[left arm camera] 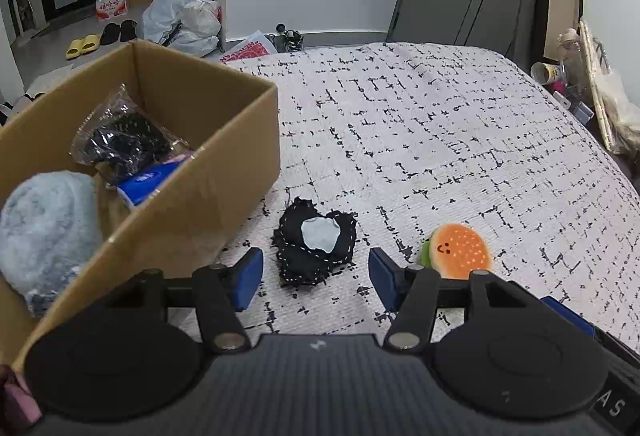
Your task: Organize soft objects
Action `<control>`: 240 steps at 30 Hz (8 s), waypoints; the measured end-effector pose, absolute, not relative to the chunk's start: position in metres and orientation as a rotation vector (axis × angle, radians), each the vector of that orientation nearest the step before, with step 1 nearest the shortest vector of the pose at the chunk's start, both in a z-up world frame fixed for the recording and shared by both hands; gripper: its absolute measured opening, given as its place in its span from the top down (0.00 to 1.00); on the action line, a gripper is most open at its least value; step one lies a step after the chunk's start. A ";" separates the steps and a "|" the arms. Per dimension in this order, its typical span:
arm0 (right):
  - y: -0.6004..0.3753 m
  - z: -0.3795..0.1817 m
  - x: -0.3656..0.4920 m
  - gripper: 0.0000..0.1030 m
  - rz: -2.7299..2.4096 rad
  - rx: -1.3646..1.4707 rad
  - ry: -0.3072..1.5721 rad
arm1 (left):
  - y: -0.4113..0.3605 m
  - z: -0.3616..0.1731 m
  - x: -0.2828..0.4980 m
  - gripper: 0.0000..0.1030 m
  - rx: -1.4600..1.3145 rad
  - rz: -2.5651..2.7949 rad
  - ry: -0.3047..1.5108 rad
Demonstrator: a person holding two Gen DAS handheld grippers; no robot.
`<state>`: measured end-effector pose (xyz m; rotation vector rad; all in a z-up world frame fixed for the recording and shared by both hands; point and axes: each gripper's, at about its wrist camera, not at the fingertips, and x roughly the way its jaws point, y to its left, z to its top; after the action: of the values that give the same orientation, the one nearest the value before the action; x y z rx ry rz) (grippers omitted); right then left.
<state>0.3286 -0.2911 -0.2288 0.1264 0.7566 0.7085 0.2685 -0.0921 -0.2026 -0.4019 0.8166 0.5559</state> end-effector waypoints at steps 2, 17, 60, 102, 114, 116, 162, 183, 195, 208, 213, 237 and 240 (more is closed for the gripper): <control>-0.287 -0.231 0.328 0.43 0.725 0.106 0.750 | -0.092 -0.208 0.270 0.45 -0.407 0.561 0.817; -0.263 -0.237 0.331 0.48 0.733 0.008 0.758 | -0.082 -0.233 0.281 0.45 -0.436 0.576 0.832; -0.242 -0.189 0.312 0.68 0.721 -0.111 0.689 | -0.065 -0.154 0.246 0.93 -0.457 0.336 0.719; -0.197 -0.104 0.230 0.68 0.847 -0.149 0.533 | 0.028 -0.060 0.152 0.93 -0.446 0.407 0.571; -0.169 -0.112 0.219 0.68 0.882 -0.171 0.571 | 0.051 -0.067 0.148 0.93 -0.444 0.383 0.635; -0.164 -0.114 0.216 0.68 0.889 -0.173 0.578 | 0.055 -0.070 0.150 0.93 -0.441 0.375 0.649; -0.120 -0.155 0.223 0.50 0.862 -0.185 0.712 | 0.088 -0.157 0.206 0.89 -0.552 0.337 0.843; -0.170 -0.098 0.203 0.22 0.641 -0.003 0.786 | 0.066 -0.099 0.182 0.29 -0.400 0.247 0.930; -0.197 -0.075 0.169 0.00 0.497 0.059 0.744 | 0.047 -0.066 0.146 0.13 -0.268 0.209 0.928; -0.212 -0.051 0.136 0.00 0.465 0.160 0.778 | 0.028 -0.030 0.106 0.06 -0.168 0.157 0.917; -0.224 -0.041 0.123 0.00 0.432 0.196 0.782 | 0.018 -0.018 0.093 0.05 -0.143 0.122 0.902; -0.246 -0.004 0.049 0.00 0.325 0.147 0.738 | 0.003 0.026 0.023 0.04 -0.124 0.045 0.821; -0.247 -0.001 0.038 0.00 0.326 0.153 0.737 | 0.004 0.029 0.013 0.04 -0.128 0.060 0.805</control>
<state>0.0380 -0.2475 -0.0010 0.1535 0.7366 0.3262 0.0129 0.0043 0.0291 -0.1279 0.8047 0.0604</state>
